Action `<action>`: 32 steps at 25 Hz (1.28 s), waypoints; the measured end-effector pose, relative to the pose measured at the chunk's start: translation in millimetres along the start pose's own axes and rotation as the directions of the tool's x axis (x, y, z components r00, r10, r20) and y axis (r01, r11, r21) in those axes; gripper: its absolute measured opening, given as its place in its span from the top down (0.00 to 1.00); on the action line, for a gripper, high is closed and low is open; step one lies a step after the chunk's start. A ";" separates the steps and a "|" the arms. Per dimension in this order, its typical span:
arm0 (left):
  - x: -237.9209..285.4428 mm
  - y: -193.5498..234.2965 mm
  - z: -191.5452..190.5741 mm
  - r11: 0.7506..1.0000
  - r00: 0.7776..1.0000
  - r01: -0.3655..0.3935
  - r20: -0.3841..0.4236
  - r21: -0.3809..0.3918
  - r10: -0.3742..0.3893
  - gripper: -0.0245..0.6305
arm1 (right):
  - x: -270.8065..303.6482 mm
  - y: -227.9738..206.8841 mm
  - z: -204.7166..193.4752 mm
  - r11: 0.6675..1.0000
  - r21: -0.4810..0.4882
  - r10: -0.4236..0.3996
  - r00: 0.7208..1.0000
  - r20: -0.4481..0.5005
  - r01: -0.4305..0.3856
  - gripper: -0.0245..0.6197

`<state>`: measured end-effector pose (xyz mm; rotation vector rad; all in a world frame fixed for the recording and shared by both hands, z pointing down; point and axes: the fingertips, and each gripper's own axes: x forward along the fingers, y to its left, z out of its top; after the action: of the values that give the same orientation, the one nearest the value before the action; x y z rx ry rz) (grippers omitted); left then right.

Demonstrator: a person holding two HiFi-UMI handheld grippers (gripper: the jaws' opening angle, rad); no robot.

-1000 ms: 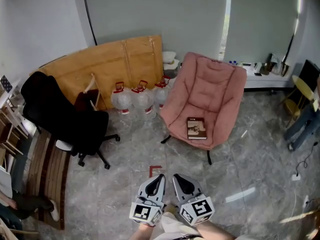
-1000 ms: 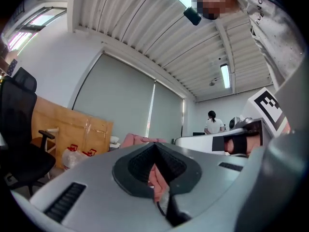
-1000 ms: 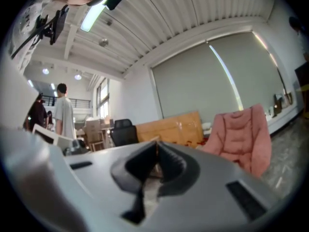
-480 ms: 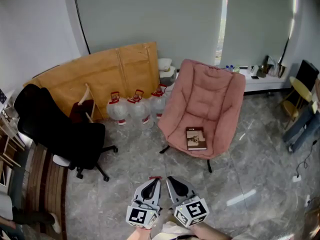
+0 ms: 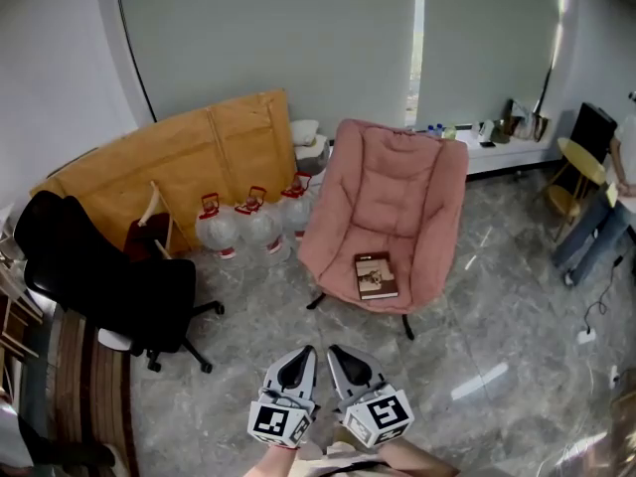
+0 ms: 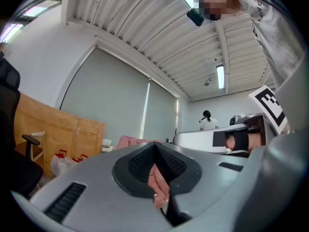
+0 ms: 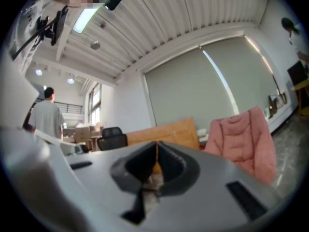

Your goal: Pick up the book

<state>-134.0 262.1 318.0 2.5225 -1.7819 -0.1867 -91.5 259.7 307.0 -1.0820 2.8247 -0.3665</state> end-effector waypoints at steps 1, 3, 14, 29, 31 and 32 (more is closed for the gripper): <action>4.1 -3.6 -0.2 1.000 1.000 0.015 -0.001 0.005 -0.015 0.93 | -3.1 -5.4 1.0 1.000 0.008 -0.017 1.000 0.005 0.017 0.94; 13.9 -9.3 -0.6 0.999 0.999 0.044 -0.004 0.009 -0.044 0.93 | -7.6 -16.7 3.5 0.998 0.019 -0.053 0.999 0.013 0.052 0.94; 70.6 -22.6 -15.0 0.984 0.984 0.177 -0.013 -0.034 -0.178 0.93 | -11.1 -73.5 9.5 0.980 -0.005 -0.198 0.980 0.021 0.198 0.94; 173.8 20.9 -20.7 0.958 0.960 0.279 -0.021 -0.059 -0.281 0.93 | 67.5 -137.5 13.6 0.959 -0.011 -0.283 0.959 -0.003 0.282 0.94; 185.4 28.6 -23.3 0.957 0.959 0.281 -0.025 -0.065 -0.283 0.93 | 78.9 -145.0 13.5 0.959 -0.013 -0.285 0.959 -0.008 0.285 0.94; 191.1 32.0 -24.9 0.957 0.958 0.283 -0.028 -0.068 -0.286 0.93 | 84.3 -149.2 13.3 0.958 -0.014 -0.287 0.958 -0.010 0.287 0.94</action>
<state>-97.9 70.7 332.7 2.7061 -1.3687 -0.2009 -55.6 93.5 332.2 -1.5025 2.6832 -0.3792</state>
